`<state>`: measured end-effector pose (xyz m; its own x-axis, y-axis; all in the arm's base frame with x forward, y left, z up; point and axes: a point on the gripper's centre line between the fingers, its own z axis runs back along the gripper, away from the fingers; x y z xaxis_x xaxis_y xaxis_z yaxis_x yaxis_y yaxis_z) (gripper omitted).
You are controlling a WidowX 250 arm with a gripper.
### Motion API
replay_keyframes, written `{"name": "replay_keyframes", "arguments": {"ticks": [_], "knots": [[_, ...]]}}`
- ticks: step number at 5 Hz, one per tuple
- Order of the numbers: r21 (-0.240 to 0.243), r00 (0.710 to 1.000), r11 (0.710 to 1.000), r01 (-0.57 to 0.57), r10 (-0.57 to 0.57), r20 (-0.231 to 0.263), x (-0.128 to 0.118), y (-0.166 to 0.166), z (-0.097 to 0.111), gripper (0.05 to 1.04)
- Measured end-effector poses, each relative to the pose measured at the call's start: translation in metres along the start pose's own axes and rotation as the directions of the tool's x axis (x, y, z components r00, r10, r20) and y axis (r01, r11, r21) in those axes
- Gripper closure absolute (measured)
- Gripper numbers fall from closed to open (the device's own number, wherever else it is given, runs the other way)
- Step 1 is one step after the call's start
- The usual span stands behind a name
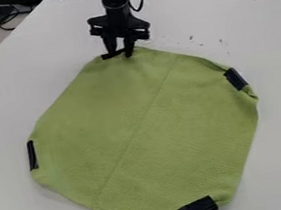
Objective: Folded the cloth from top left to bottom right
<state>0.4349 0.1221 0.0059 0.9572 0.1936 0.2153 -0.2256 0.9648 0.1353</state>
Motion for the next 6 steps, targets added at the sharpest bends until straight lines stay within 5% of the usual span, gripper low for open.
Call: {"name": "replay_keyframes", "arguments": {"ticks": [2, 4, 6], "knots": [[0.047, 0.999, 0.998, 0.032, -0.031, -0.017, -0.007, -0.005, 0.014, 0.966], [0.108, 0.995, 0.993, 0.057, -0.066, 0.077, -0.019, -0.028, 0.074, 1.021], [0.109, 0.994, 0.994, -0.015, 0.004, 0.105, -0.075, -0.075, 0.125, 1.024]]}}
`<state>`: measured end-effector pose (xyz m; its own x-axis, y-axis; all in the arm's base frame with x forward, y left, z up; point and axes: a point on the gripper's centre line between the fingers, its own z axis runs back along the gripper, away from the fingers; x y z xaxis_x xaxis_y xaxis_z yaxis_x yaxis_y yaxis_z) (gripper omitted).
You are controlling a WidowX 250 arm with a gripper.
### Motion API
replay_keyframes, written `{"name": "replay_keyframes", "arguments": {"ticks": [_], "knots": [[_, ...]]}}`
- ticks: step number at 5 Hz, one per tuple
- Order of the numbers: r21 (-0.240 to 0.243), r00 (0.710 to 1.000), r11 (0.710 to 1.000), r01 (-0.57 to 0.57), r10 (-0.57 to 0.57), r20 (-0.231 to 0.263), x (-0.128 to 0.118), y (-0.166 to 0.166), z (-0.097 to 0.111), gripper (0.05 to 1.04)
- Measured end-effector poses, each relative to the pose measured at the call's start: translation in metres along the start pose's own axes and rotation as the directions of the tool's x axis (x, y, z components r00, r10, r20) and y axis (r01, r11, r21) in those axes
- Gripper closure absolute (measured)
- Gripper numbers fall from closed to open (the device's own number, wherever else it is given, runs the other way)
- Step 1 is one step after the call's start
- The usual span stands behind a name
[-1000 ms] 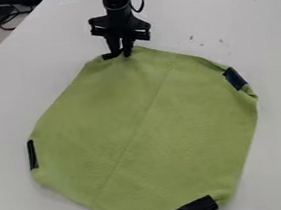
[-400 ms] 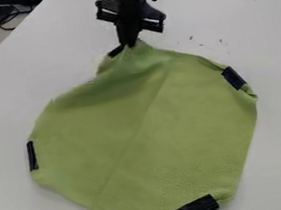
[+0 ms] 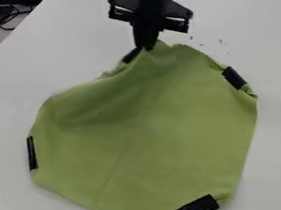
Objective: Folded the cloth from top left to bottom right
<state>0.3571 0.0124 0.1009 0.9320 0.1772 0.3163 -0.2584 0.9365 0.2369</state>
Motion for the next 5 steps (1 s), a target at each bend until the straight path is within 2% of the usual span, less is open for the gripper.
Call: {"name": "replay_keyframes", "arguments": {"ticks": [1, 2, 3, 4, 5], "knots": [[0.032, 0.995, 0.995, -0.094, 0.095, -0.026, -0.037, -0.028, 0.016, 1.024], [0.020, 0.986, 0.987, -0.162, 0.163, -0.045, -0.066, -0.064, 0.023, 1.025], [-0.011, 0.976, 0.982, -0.189, 0.187, -0.111, -0.084, -0.074, 0.021, 1.011], [-0.026, 0.976, 0.983, -0.184, 0.180, -0.124, -0.093, -0.079, 0.016, 0.865], [-0.061, 0.979, 0.986, -0.156, 0.146, -0.142, -0.098, -0.083, 0.013, 0.581]]}}
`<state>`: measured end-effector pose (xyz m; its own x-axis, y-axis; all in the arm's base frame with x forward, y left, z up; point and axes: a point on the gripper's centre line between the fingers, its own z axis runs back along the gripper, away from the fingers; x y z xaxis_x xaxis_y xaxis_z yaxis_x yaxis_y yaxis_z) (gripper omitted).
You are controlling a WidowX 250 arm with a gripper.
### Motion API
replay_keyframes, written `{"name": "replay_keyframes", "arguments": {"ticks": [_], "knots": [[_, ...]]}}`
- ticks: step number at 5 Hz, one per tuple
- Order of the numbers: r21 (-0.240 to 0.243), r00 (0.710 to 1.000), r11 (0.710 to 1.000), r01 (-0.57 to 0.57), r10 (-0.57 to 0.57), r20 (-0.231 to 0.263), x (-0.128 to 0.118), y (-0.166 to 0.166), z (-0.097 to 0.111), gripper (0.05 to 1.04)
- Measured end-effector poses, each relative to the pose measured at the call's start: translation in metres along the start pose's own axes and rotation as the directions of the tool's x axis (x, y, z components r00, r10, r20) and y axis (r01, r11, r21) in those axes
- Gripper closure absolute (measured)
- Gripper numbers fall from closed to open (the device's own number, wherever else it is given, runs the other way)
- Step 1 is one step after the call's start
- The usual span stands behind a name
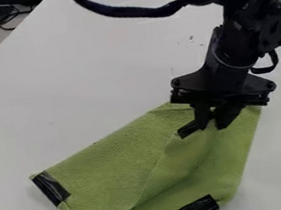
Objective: Folded the cloth from top left to bottom right
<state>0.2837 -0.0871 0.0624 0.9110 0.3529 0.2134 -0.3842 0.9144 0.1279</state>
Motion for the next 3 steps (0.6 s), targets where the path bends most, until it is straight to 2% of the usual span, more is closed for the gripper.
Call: {"name": "replay_keyframes", "arguments": {"ticks": [1, 2, 3], "knots": [[-0.004, 1.000, 1.000, 0.015, -0.015, -0.014, 0.0022, 0.0030, -0.0025, 0.291], [-0.008, 1.000, 1.000, 0.025, -0.025, -0.018, 0.0038, 0.0015, 0.0010, 0.085], [-0.019, 0.999, 0.999, 0.048, -0.049, -0.020, 0.0092, 0.0028, 0.0023, 0.079]]}}
